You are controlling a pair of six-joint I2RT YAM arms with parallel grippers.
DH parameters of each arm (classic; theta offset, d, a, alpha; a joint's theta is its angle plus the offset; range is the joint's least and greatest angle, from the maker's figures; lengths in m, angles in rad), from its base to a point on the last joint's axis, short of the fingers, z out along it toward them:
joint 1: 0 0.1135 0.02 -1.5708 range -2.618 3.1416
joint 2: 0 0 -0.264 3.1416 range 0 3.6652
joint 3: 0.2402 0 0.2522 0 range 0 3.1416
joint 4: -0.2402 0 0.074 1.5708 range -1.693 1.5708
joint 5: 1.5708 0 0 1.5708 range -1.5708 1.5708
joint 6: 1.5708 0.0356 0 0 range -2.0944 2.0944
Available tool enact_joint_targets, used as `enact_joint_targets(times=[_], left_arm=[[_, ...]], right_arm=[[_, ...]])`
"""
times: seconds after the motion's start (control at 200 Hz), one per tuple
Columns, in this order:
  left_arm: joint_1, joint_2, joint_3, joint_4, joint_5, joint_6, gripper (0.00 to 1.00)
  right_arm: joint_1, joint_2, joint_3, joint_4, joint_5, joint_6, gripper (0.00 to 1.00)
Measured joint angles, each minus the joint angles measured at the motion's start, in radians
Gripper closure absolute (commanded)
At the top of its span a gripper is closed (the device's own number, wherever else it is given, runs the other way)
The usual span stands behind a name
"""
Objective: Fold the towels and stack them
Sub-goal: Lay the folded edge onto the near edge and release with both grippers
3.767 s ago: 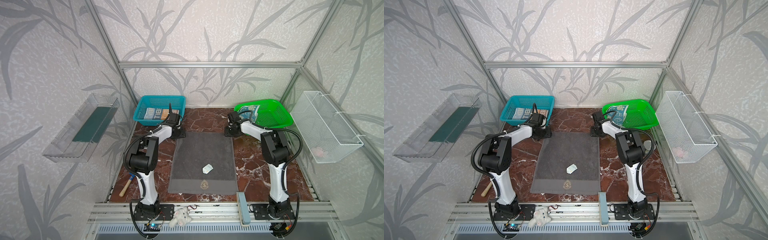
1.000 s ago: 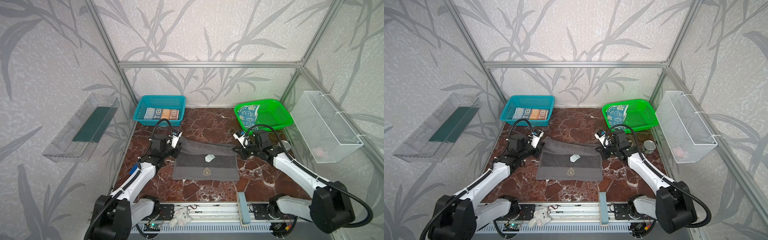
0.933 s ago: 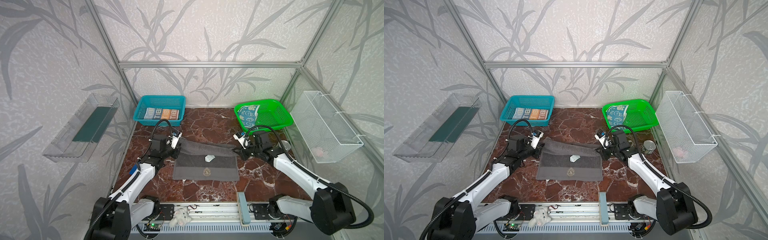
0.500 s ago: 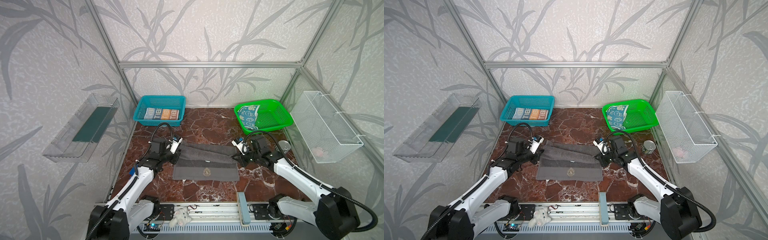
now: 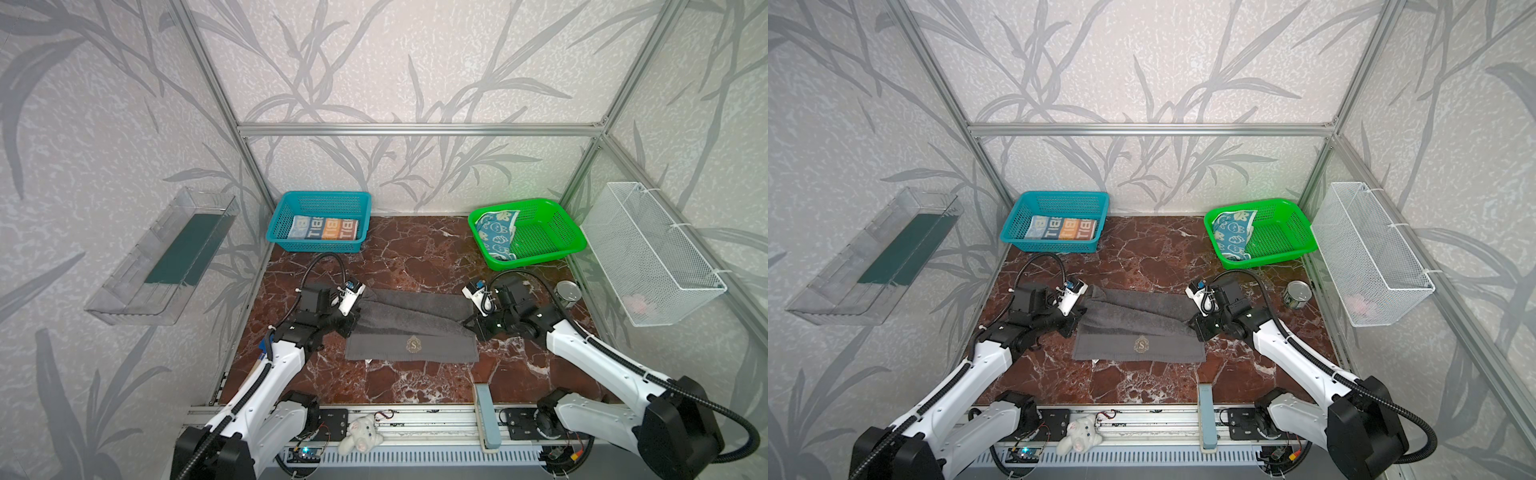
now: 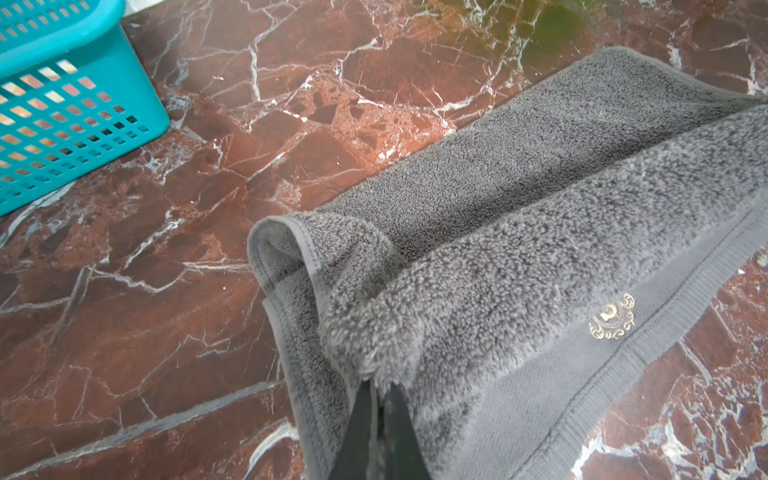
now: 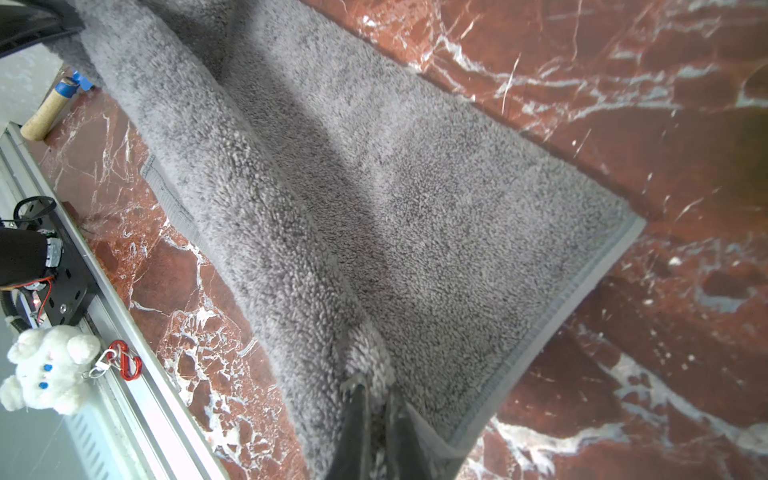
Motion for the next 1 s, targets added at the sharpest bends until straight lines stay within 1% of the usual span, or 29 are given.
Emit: enact_joint_targets(times=[0.07, 0.13, 0.28, 0.475, 0.515, 0.54, 0.56, 0.61, 0.625, 0.635, 0.675, 0.715, 0.805, 0.895, 1.0], left_arm=[[0.000, -0.005, -0.003, -0.015, 0.000, 0.006, 1.00], [-0.001, -0.009, -0.006, -0.027, 0.000, 0.009, 0.98], [-0.002, -0.021, -0.025, -0.049, 0.004, 0.024, 0.96], [-0.007, -0.042, -0.038, -0.084, 0.002, 0.037, 0.96], [-0.007, -0.044, -0.038, -0.089, 0.001, 0.038, 0.92], [-0.007, -0.044, -0.038, -0.093, 0.000, 0.040, 0.88], [-0.007, -0.044, -0.038, -0.097, -0.001, 0.045, 0.81], [-0.008, -0.044, -0.038, -0.110, -0.004, 0.047, 0.59], [-0.008, -0.044, -0.038, -0.112, -0.004, 0.047, 0.54], [-0.008, -0.044, -0.038, -0.114, -0.007, 0.049, 0.53], [-0.008, -0.043, -0.038, -0.120, -0.008, 0.051, 0.51], [-0.008, -0.043, -0.038, -0.128, -0.011, 0.047, 0.51], [-0.008, -0.043, -0.038, -0.133, -0.016, 0.051, 0.50], [-0.008, -0.043, -0.038, -0.142, -0.026, 0.054, 0.48], [-0.008, -0.054, -0.038, -0.156, -0.058, 0.060, 0.46]], right_arm=[[0.006, 0.005, 0.000, -0.008, 0.009, 0.032, 1.00], [0.012, 0.010, 0.000, -0.016, 0.019, 0.054, 1.00], [0.018, 0.031, 0.000, -0.033, 0.037, 0.101, 0.97], [0.031, 0.038, -0.005, -0.039, 0.045, 0.130, 0.95], [0.035, 0.038, -0.006, -0.041, 0.045, 0.130, 0.93], [0.035, 0.039, -0.006, -0.043, 0.045, 0.130, 0.91], [0.037, 0.039, -0.006, -0.045, 0.045, 0.132, 0.89], [0.041, 0.043, -0.006, -0.052, 0.046, 0.132, 0.83], [0.042, 0.044, -0.006, -0.055, 0.047, 0.134, 0.83], [0.043, 0.045, -0.006, -0.058, 0.046, 0.134, 0.83], [0.046, 0.050, -0.006, -0.069, 0.047, 0.134, 0.82], [0.048, 0.053, -0.006, -0.082, 0.049, 0.136, 0.79], [0.051, 0.053, -0.006, -0.111, 0.057, 0.143, 0.63], [0.052, 0.051, -0.007, -0.135, 0.068, 0.145, 0.50], [0.052, 0.022, -0.010, -0.145, 0.073, 0.144, 0.41]])
